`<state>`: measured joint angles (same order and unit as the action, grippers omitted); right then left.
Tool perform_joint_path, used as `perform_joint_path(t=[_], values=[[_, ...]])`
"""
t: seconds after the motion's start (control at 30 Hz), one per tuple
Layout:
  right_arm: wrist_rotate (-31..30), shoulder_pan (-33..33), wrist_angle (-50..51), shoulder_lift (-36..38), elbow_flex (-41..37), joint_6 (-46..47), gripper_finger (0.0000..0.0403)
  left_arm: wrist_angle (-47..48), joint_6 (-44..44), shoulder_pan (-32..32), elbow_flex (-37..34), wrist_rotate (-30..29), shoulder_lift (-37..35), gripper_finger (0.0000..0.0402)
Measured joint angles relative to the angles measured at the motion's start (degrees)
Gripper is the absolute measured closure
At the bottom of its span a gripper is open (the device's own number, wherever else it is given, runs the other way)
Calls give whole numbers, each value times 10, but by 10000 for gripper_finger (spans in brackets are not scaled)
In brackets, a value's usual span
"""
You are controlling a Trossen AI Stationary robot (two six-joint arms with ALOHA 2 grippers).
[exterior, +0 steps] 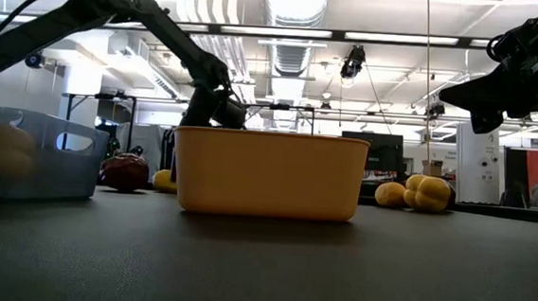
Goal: Sort produce into baskets
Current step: Put the yellow lemon into the bottom black transparent bin
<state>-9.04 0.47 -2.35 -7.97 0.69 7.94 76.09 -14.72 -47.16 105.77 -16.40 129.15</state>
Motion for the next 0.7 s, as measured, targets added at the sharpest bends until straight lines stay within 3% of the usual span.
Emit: perform_joint_path(t=[0.37, 0.7], values=[[0, 0, 0, 0, 0, 0, 393, -8, 0, -3, -4, -16, 1, 85], [0, 0, 0, 0, 0, 0, 393, -9, 9, -3, -4, -26, 1, 213]])
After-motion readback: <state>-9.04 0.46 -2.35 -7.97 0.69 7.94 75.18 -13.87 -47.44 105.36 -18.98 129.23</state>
